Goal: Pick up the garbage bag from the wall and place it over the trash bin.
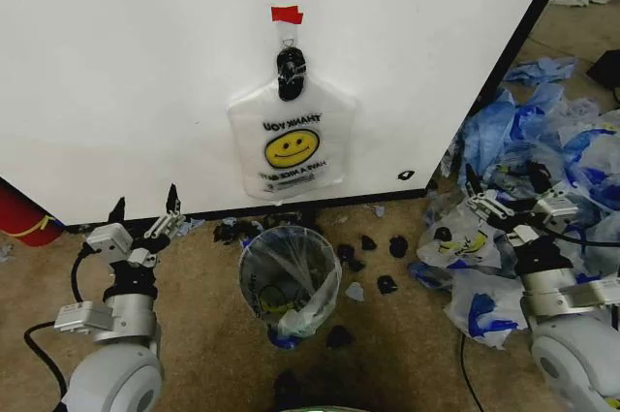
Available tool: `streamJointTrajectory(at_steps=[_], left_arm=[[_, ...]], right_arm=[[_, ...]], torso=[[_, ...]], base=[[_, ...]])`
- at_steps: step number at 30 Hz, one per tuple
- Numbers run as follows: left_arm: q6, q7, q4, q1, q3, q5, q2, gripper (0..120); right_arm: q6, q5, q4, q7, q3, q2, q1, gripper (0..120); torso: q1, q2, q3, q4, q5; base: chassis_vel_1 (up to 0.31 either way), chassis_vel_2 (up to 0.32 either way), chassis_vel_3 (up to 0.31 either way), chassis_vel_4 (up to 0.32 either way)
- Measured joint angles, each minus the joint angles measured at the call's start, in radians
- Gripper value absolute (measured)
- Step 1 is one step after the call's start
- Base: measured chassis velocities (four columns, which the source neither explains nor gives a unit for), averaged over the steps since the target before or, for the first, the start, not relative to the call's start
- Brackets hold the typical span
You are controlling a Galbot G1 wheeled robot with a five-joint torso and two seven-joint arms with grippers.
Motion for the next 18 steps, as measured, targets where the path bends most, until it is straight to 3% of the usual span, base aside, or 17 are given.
streamJointTrajectory(at_steps=[18], left_arm=[[0.008,-0.001,0.001,-0.002,0.009,-0.005,-0.005,100]], right_arm=[[-0.005,0.013,-0.003,0.007,-0.006,-0.014,0.012,100]], torso=[[0.0,0.0,0.0,-0.0002,-0.0002]], base=[[0.0,0.0,0.0,0.0]])
